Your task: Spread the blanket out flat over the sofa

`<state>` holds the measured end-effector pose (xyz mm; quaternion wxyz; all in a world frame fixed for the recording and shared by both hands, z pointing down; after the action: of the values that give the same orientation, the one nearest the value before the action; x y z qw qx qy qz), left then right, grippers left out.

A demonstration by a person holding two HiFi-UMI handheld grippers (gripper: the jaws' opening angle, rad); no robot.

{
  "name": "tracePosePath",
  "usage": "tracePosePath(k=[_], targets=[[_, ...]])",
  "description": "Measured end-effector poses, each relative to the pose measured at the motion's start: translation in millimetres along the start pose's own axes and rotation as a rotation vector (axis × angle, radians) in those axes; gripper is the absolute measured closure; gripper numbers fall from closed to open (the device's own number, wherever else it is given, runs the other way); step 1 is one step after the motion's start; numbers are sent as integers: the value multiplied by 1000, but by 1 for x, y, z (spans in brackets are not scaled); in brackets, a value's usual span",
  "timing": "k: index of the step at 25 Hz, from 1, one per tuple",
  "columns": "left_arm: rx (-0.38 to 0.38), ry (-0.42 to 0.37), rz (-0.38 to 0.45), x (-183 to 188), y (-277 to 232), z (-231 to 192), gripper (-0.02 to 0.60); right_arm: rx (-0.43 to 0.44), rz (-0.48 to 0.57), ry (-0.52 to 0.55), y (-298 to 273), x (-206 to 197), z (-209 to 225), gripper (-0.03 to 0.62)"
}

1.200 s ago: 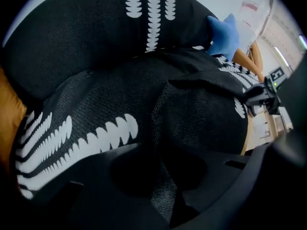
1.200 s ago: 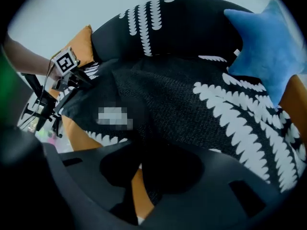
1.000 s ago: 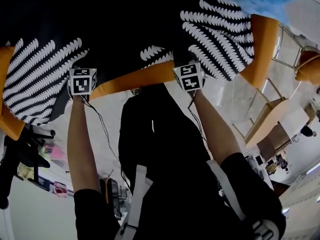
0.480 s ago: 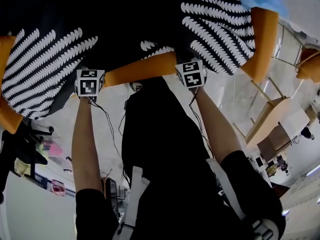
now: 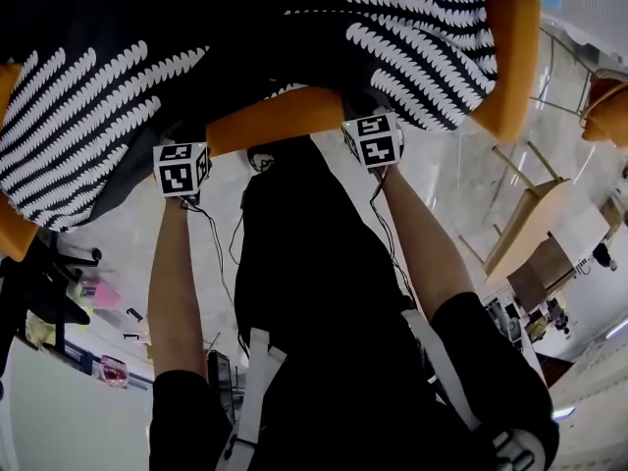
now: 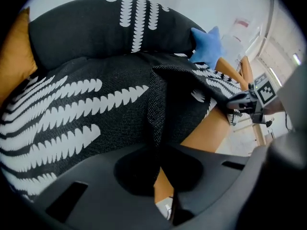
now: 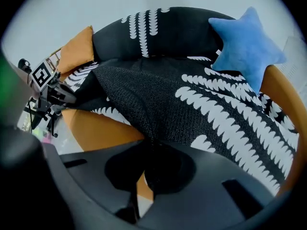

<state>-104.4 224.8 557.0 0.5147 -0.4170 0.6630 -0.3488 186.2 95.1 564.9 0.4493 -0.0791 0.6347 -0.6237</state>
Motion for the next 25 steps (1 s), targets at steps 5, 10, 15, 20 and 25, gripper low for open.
tracePosePath(k=[5, 10, 15, 20, 25], targets=[[-34, 1, 59, 17, 3, -13, 546, -66, 28, 0, 6, 24, -9, 562], [-75, -24, 173, 47, 25, -35, 548, -164, 133, 3, 33, 65, -20, 562], [-93, -44, 205, 12, 45, -30, 548, -188, 155, 13, 44, 42, -34, 563], [-105, -67, 224, -5, 58, -5, 548, -214, 187, 9, 70, 24, -23, 562], [-107, -90, 237, -25, 85, 7, 548, -222, 209, -9, 106, 12, -26, 562]])
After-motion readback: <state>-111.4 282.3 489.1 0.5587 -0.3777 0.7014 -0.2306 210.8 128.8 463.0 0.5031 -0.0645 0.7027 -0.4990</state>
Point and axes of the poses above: the fingertips, and each gripper's own axes: y backward along the fingers, z to its right, x out of its top, the point moved 2 cm from there along y, backward along the fingers, and after that the axes turned 11 degrees about z, right-handed, at the moved point
